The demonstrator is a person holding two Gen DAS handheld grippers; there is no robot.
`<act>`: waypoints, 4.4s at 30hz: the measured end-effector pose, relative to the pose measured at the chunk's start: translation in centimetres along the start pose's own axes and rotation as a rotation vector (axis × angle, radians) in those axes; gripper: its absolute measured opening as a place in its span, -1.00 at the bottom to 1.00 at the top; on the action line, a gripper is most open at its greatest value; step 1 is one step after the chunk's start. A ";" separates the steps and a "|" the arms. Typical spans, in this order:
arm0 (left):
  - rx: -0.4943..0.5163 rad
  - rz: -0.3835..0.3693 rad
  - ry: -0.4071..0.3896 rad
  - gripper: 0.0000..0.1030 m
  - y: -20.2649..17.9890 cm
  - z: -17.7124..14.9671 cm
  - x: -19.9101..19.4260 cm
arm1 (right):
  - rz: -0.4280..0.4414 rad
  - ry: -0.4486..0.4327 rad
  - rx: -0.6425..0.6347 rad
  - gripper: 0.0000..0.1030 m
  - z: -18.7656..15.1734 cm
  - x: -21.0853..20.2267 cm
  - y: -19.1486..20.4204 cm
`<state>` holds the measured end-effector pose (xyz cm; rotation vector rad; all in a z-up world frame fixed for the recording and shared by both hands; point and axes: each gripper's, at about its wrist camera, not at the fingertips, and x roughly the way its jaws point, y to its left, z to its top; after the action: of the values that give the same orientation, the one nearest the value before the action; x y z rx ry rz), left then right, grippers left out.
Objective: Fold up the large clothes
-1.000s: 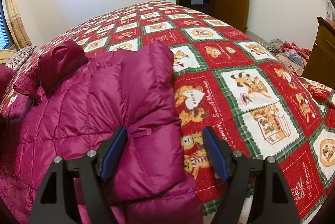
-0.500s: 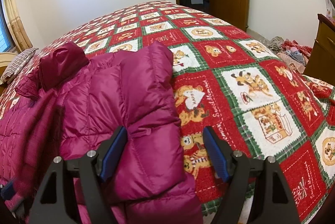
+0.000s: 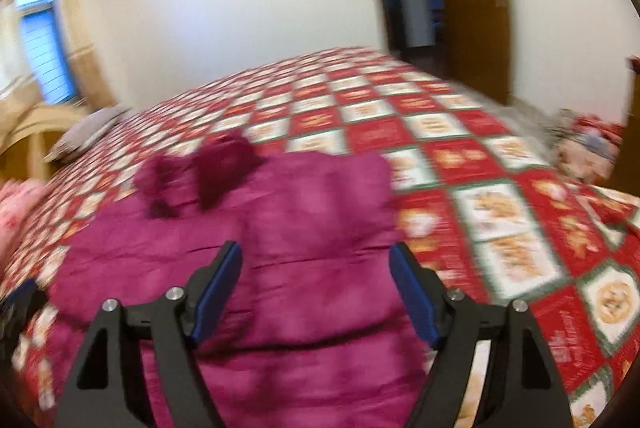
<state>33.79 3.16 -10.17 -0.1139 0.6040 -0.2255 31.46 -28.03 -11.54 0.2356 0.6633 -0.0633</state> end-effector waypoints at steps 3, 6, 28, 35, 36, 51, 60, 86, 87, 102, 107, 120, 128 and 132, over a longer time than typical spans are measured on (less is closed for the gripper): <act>-0.095 0.119 -0.029 0.38 4.4 1.3 -0.9 | 0.101 0.111 -0.006 0.56 -0.6 2.4 2.1; -0.126 0.240 -0.075 0.38 7.6 2.3 -2.3 | 0.025 0.234 -0.088 0.39 -2.0 5.7 4.0; 0.026 0.434 0.187 0.43 3.6 -0.3 11.8 | -0.144 0.184 -0.306 -0.55 -2.0 7.7 4.9; -0.119 0.375 0.247 0.75 6.3 -0.8 12.5 | -0.106 0.191 -0.271 -0.05 -2.2 7.6 3.7; -0.121 0.375 0.247 0.77 6.3 -0.9 12.4 | -0.115 0.188 -0.261 0.09 -2.0 7.1 3.1; -0.145 0.375 0.239 0.82 6.3 -1.2 12.2 | -0.007 0.111 -0.159 -0.18 2.7 7.6 6.0; -0.157 0.352 0.249 0.89 6.6 -1.0 12.1 | -0.062 0.176 -0.218 -0.17 -0.3 10.8 5.0; -0.043 0.101 0.416 0.89 -1.6 12.2 23.7 | -0.080 0.252 -0.238 -0.01 10.2 16.5 8.4; -0.043 0.102 0.423 0.89 -1.4 11.8 24.0 | -0.086 0.262 -0.246 -0.24 10.0 16.7 8.1; -0.035 0.078 0.315 -0.72 0.9 7.1 20.6 | -0.079 0.298 -0.039 -0.64 6.1 17.4 2.0; -0.137 0.038 0.258 -0.67 3.2 4.4 21.4 | -0.083 0.219 -0.065 -0.64 4.8 16.7 1.6; -0.035 0.132 0.233 -0.65 1.3 4.1 21.4 | -0.204 0.079 -0.188 0.01 7.2 9.7 2.7; 0.002 0.170 0.227 -0.63 0.7 4.0 21.5 | -0.094 0.178 0.013 0.00 11.8 16.7 7.0; 0.009 0.177 0.226 -0.63 0.6 4.0 21.5 | -0.119 0.301 -0.013 -0.07 8.3 20.0 6.2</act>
<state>53.42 -1.31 -18.85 -0.0255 0.8332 -0.0699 53.06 -23.63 -16.36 0.1945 0.9773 -0.1397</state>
